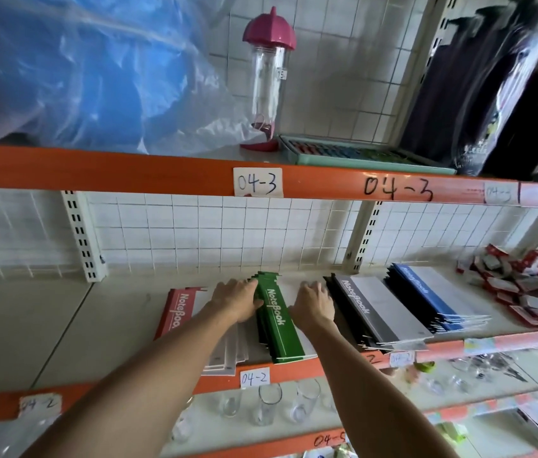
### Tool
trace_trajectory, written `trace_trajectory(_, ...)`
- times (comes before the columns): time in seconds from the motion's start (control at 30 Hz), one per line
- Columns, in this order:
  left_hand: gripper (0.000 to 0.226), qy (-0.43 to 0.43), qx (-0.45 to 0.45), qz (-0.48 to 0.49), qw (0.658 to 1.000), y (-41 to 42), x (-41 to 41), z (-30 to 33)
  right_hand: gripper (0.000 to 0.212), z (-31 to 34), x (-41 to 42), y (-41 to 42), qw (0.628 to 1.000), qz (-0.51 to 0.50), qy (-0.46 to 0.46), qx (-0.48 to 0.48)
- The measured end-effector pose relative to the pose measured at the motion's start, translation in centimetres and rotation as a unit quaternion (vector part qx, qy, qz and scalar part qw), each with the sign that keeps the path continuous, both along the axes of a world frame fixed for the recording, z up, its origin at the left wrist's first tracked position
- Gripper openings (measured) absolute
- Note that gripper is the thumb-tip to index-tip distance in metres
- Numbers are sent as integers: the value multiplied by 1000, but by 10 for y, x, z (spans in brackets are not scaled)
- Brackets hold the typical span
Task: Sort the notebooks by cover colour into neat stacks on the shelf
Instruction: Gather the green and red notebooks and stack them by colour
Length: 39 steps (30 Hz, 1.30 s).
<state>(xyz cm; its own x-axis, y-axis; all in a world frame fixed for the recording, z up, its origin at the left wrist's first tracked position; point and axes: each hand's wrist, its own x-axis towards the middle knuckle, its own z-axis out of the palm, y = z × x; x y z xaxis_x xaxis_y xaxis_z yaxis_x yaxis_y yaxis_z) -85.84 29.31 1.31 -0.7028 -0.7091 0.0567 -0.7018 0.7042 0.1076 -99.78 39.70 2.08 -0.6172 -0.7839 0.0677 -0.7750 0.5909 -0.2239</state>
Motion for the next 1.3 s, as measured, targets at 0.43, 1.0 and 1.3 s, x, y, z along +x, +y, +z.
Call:
trace_trajectory(0.43,45,-57,-8,116,992,-91,248,-10,50,-25,239,-114,981,171,-80,-40)
trace_trajectory(1.0,53,-121,83,282,948,-160,553,-57,52,-74,535,-189,961,263,-76,39)
trace_trajectory(1.3,41,1,-16,238,971,-150,566,-70,38,-89,549,-189,975,216,-47,-24)
